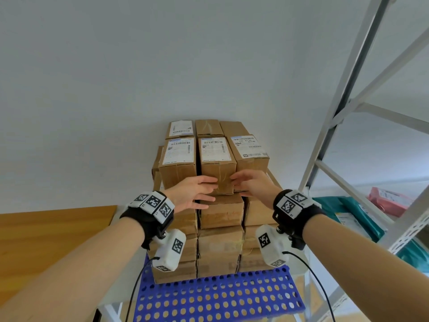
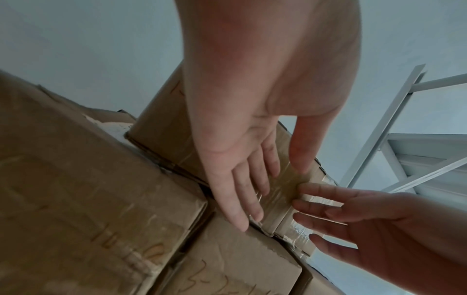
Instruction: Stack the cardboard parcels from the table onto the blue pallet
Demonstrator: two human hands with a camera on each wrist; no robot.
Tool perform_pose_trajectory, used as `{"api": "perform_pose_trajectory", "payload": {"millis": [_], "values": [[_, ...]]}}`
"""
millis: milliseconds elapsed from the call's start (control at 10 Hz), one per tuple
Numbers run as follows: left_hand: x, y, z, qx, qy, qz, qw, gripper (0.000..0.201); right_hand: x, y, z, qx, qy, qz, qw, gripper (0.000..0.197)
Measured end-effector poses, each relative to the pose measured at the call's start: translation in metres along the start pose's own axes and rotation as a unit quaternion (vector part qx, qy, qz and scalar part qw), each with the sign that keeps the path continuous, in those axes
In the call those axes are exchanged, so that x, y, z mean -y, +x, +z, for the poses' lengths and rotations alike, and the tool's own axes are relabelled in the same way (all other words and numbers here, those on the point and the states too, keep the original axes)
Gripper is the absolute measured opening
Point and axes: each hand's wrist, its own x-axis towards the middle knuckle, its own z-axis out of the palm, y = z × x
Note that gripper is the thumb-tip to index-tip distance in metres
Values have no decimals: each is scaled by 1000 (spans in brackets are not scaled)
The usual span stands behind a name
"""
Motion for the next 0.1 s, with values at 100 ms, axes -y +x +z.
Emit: {"api": "perform_pose_trajectory", "payload": {"millis": [100], "values": [[0,-1,1,-2,-4,9,1000,40,-3,-2,-3,-7,4,-5,1000,36]]}}
